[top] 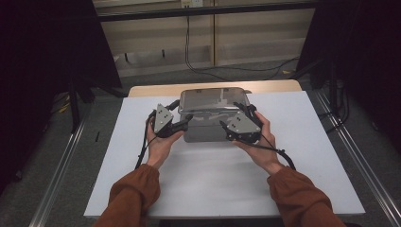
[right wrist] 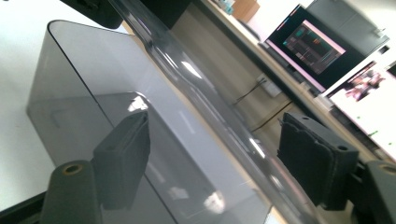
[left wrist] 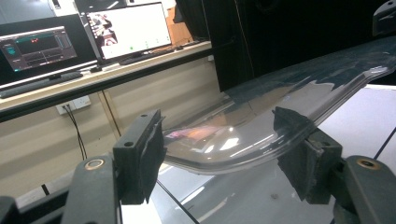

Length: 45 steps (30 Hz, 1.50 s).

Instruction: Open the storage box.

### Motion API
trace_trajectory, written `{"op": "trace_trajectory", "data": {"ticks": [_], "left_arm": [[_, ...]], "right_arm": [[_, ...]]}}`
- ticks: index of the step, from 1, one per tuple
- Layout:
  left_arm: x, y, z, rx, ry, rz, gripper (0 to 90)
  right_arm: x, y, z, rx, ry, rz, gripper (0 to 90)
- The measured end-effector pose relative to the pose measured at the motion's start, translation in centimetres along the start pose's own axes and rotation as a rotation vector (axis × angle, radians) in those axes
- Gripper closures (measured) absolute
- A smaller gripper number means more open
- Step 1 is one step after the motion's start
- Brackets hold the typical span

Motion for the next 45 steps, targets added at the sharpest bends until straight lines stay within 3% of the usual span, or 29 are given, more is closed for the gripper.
{"op": "trace_trajectory", "data": {"ticks": [1,4,8,11,16,17,18,21,25,30,32,35,36,40,45], "left_arm": [[0.0,0.0,0.0,0.001,0.001,0.001,34.9],[0.0,0.0,0.1,0.0,0.001,0.009,35.4],[0.0,-0.2,0.1,0.008,0.0,0.016,35.1],[0.0,-0.2,0.2,0.01,0.0,0.016,36.7],[0.0,-0.1,0.3,0.007,0.002,0.019,37.7],[0.0,-0.1,0.3,0.009,0.001,0.019,37.8],[0.0,0.0,0.4,0.012,0.001,0.016,38.7],[-0.1,0.0,0.4,0.009,0.001,0.017,38.9],[-0.2,0.1,0.4,0.007,0.004,0.018,39.7],[-0.2,0.4,0.5,0.01,0.003,0.016,41.0],[-0.2,0.5,0.6,0.011,0.002,0.016,41.7],[-0.3,0.6,0.7,0.014,-0.005,0.016,41.6],[-0.4,0.6,0.8,0.011,-0.006,0.016,42.1],[-0.6,0.5,0.9,0.016,-0.007,0.025,43.5],[-0.8,0.6,0.9,0.026,-0.021,0.027,42.7]], "right_arm": [[0.0,0.0,0.0,0.0,0.0,0.0,23.7],[0.1,-0.6,-0.7,-0.07,0.013,-0.004,17.6],[0.4,-0.7,-1.2,-0.105,0.015,-0.009,15.0],[0.6,-1.0,-1.6,-0.123,0.008,-0.007,14.5],[1.0,-2.0,-2.6,-0.205,0.009,0.02,15.9],[1.0,-2.3,-2.8,-0.236,0.014,0.016,14.7],[1.1,-2.7,-3.1,-0.293,0.047,0.004,12.5],[1.2,-3.2,-3.4,-0.318,0.051,0.017,11.3],[1.0,-4.0,-3.8,-0.362,0.105,0.005,3.9],[0.6,-4.6,-4.4,-0.389,0.108,-0.015,7.2],[0.4,-5.0,-4.8,-0.397,0.1,-0.019,14.2],[0.2,-5.2,-5.1,-0.418,0.094,-0.017,17.2],[0.0,-5.3,-5.4,-0.412,0.086,-0.03,23.5],[0.1,-5.2,-5.5,-0.413,0.087,-0.061,27.1],[0.0,-4.9,-6.1,-0.422,0.089,-0.108,38.0]]}}
Point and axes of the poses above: each handheld gripper's, and its own axes: x roughly backward along the jaws, y roughly out of its top, z roughly to its left, the point moved 3 cm from there along -x, roughly forward along the jaws, and after that the axes turned 10 degrees about y, right-handed, at the moved point
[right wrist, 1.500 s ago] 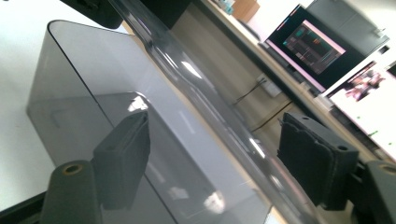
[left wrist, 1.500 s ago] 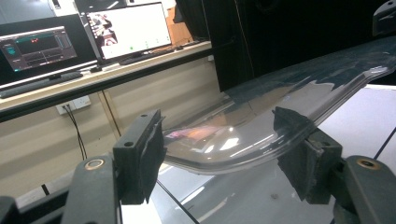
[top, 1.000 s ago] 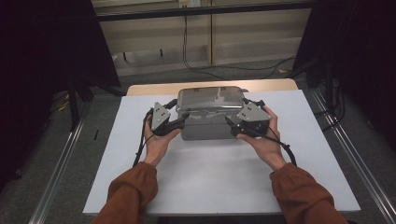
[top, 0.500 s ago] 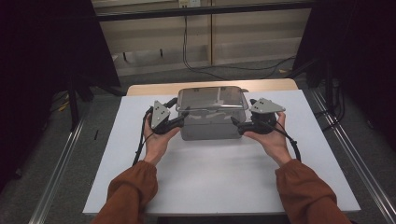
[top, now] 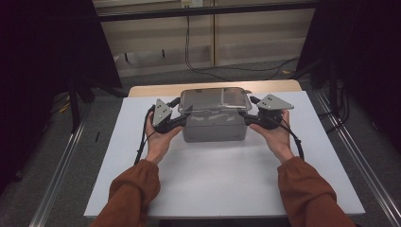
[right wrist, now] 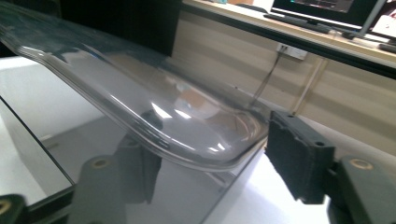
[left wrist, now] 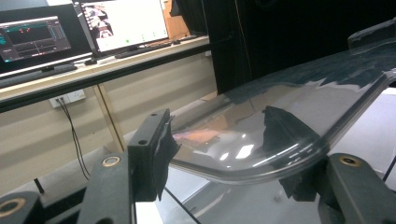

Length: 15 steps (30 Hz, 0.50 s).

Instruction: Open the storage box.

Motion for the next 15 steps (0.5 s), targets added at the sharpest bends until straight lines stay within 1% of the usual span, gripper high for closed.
{"op": "trace_trajectory", "data": {"ticks": [1,2,3,4,9,10,11,13,14,15], "left_arm": [[0.0,0.0,0.0,0.0,0.0,0.0,43.0],[-0.04,0.08,0.03,0.007,-0.002,-0.002,43.0],[-0.04,0.14,0.12,0.005,-0.002,-0.002,43.3],[-0.09,0.23,0.16,0.013,0.0,-0.007,43.5],[-0.25,0.6,0.38,0.018,0.0,-0.008,43.6],[-0.31,0.65,0.44,0.021,0.007,-0.002,41.3],[-0.38,0.68,0.45,0.032,0.003,-0.003,39.7],[-0.46,0.74,0.51,0.037,-0.001,0.002,39.8],[-0.52,0.78,0.53,0.045,0.005,-0.001,39.7],[-0.56,0.81,0.61,0.039,0.009,0.001,39.7]], "right_arm": [[0.0,0.0,0.0,0.0,0.0,0.0,38.0],[-0.02,0.1,-0.05,-0.008,0.004,-0.006,39.8],[-0.08,0.34,-0.17,-0.004,0.004,-0.016,40.9],[-0.09,0.44,-0.24,-0.008,0.002,-0.02,42.1],[-0.14,0.73,-0.7,-0.024,0.008,-0.051,46.4],[-0.14,0.79,-0.78,-0.028,0.009,-0.061,46.8],[-0.15,0.86,-0.84,-0.029,0.008,-0.068,46.9],[-0.19,0.88,-0.86,-0.029,0.009,-0.073,46.4],[-0.24,0.91,-0.89,-0.035,0.009,-0.082,45.7],[-0.24,0.91,-0.89,-0.035,0.009,-0.082,45.7]]}}
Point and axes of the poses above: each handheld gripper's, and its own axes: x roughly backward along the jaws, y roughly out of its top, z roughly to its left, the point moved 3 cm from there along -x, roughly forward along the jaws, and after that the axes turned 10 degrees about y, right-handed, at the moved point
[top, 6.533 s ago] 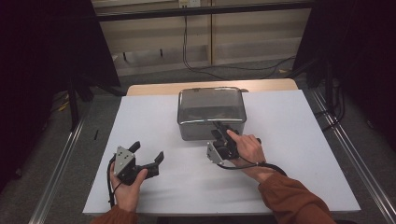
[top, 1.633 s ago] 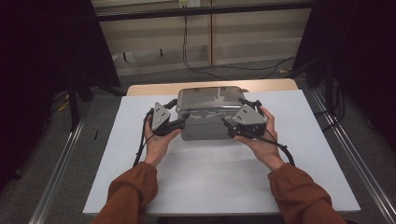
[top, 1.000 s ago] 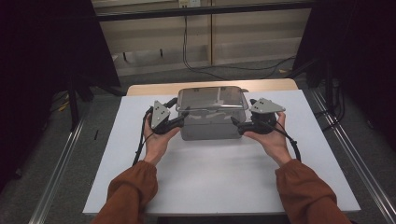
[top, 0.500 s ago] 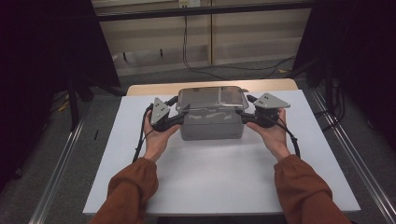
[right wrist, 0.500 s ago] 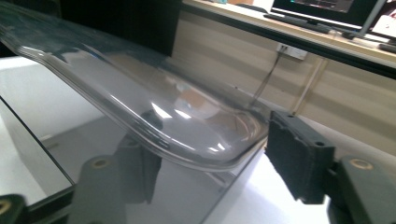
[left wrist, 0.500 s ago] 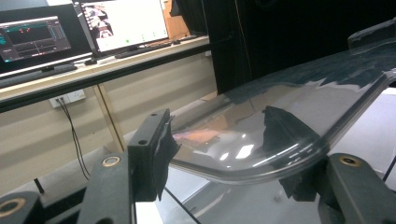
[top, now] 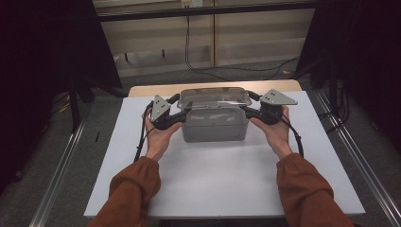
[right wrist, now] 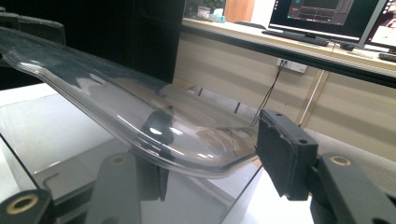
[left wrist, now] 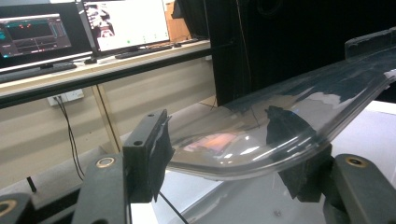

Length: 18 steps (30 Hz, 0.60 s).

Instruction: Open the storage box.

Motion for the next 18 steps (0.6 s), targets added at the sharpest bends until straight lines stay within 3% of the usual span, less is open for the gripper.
{"op": "trace_trajectory", "data": {"ticks": [6,18], "left_arm": [[-0.3,0.3,0.2,0.001,-0.015,-0.018,43.9],[-0.8,1.1,1.1,-0.016,-0.003,-0.047,50.2]], "right_arm": [[-0.2,0.6,-0.4,0.003,0.001,-0.012,46.3],[-0.6,1.6,-0.9,-0.003,0.006,-0.053,45.1]]}}
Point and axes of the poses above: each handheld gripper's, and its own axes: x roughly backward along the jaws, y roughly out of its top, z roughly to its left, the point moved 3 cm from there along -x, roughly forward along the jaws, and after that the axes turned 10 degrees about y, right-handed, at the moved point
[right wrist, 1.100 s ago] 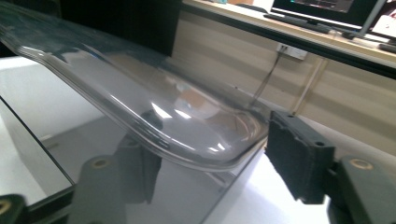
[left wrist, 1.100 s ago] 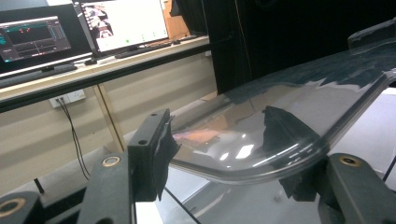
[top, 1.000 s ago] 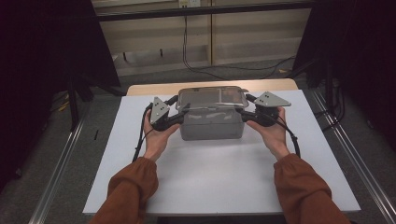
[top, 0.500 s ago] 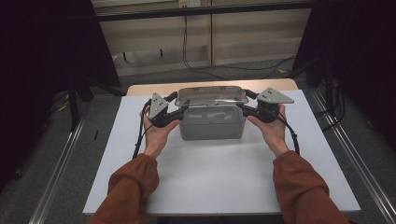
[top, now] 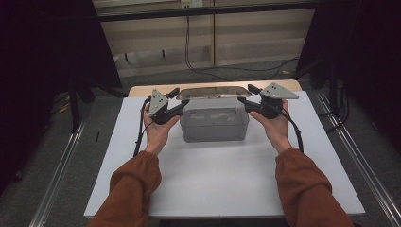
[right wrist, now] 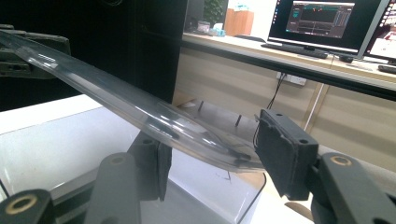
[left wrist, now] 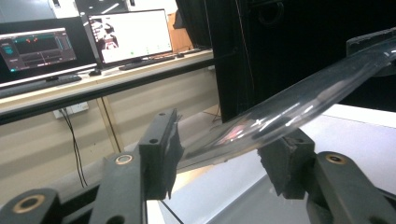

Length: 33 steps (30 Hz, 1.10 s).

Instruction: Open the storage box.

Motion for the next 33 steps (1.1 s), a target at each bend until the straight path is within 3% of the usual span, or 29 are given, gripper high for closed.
{"op": "trace_trajectory", "data": {"ticks": [5,23,33], "left_arm": [[-0.4,0.3,0.1,-0.007,-0.004,-0.013,55.2],[-1.9,0.5,1.2,-0.006,0.024,0.0,53.7],[-2.8,0.7,1.4,-0.038,0.02,0.012,56.5]], "right_arm": [[-0.2,0.4,-0.3,-0.001,0.005,-0.011,48.5],[-0.7,1.3,-1.2,0.002,-0.004,-0.046,55.1],[-1.2,0.9,-2.0,0.012,-0.026,-0.058,57.3]]}}
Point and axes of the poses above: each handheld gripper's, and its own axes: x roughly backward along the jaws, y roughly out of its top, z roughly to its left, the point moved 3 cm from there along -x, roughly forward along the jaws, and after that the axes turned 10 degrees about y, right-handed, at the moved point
